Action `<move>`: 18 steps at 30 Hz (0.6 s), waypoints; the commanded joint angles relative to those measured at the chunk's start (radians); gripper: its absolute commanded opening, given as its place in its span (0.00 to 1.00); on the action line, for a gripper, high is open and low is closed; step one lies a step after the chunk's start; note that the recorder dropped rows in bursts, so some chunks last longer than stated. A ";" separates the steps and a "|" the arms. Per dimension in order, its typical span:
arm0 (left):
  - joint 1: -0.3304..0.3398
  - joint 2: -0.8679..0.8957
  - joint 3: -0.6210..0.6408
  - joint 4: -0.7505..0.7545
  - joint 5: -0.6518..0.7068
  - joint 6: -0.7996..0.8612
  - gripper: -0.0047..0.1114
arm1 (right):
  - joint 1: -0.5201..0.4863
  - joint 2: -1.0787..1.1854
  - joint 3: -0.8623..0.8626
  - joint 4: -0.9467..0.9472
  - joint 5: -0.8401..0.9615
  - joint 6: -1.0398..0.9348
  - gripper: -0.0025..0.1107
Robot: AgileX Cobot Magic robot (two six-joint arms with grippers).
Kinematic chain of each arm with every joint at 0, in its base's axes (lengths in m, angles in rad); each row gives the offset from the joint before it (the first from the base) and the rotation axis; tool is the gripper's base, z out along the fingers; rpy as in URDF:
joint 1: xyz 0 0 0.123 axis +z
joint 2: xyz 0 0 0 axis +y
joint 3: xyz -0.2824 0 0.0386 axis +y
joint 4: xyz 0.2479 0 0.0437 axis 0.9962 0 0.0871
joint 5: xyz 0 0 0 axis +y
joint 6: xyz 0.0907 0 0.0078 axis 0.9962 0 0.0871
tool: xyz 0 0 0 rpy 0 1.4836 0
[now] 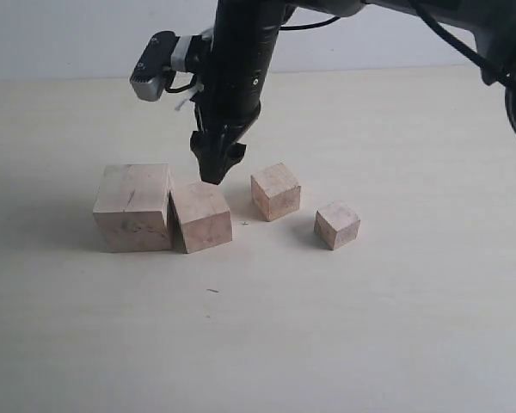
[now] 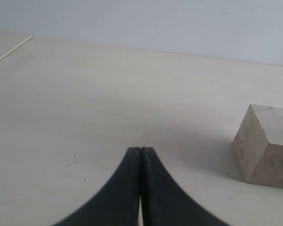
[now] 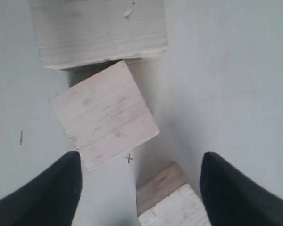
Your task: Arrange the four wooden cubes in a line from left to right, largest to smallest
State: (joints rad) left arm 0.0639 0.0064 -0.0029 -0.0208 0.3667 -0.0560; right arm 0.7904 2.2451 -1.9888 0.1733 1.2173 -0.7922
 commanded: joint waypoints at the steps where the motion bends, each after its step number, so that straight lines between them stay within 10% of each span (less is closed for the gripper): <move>1: -0.006 -0.006 0.003 0.002 -0.012 -0.004 0.04 | -0.004 -0.012 0.058 -0.063 0.004 0.011 0.40; 18: -0.006 -0.006 0.003 0.002 -0.012 -0.004 0.04 | -0.014 0.028 0.140 -0.025 0.004 0.009 0.36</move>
State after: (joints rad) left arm 0.0639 0.0064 -0.0029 -0.0208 0.3667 -0.0560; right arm 0.7819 2.2578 -1.8509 0.1434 1.2239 -0.7883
